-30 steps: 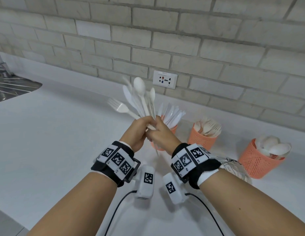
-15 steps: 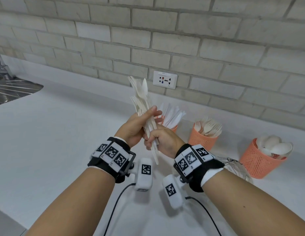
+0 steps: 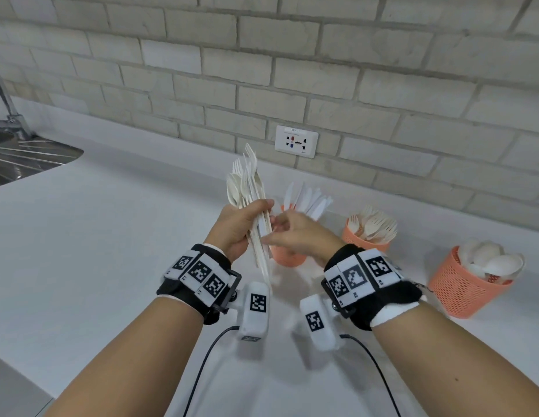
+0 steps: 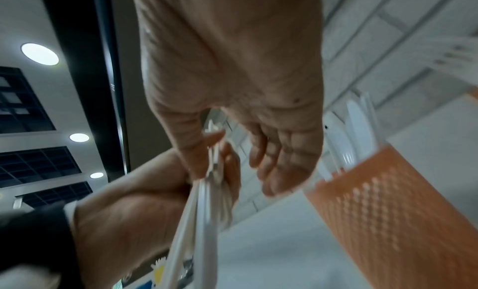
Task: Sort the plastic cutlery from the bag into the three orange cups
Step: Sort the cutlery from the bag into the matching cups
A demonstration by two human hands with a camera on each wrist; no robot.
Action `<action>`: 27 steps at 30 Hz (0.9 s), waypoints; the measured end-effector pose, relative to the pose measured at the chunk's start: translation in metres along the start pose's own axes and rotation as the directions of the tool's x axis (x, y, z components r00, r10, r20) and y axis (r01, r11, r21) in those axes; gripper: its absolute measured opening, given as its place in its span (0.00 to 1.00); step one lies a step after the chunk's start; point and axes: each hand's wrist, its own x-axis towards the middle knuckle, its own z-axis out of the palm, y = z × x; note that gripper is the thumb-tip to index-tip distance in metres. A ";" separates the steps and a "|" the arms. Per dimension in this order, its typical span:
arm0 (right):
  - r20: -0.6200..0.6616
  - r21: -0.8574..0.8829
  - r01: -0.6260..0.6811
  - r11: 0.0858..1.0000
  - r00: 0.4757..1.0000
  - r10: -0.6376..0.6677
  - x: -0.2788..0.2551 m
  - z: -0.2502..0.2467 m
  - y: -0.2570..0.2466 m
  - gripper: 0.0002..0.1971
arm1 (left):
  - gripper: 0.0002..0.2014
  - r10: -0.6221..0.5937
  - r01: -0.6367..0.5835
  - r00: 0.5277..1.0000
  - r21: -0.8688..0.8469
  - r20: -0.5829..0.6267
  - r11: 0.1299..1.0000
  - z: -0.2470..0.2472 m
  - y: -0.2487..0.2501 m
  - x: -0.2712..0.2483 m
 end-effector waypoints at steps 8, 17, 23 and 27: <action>-0.457 -0.035 0.419 0.907 0.800 -0.388 -0.001 -0.003 -0.022 0.08 | 0.08 0.139 -0.162 0.975 0.126 0.171 0.979 0.015 0.000 -0.011; -0.460 -0.070 0.279 0.958 0.843 -0.279 0.008 -0.003 -0.007 0.03 | 0.18 0.130 -0.208 0.938 0.221 0.321 0.953 0.012 -0.004 -0.020; -0.505 0.016 0.293 0.956 0.828 -0.246 0.009 -0.004 -0.001 0.08 | 0.13 0.095 -0.139 0.950 0.130 0.298 0.982 0.011 -0.007 -0.015; -0.457 0.240 0.294 0.925 0.875 -0.160 0.008 -0.005 0.000 0.08 | 0.14 0.062 -0.071 0.962 0.023 0.267 0.997 0.007 -0.009 -0.010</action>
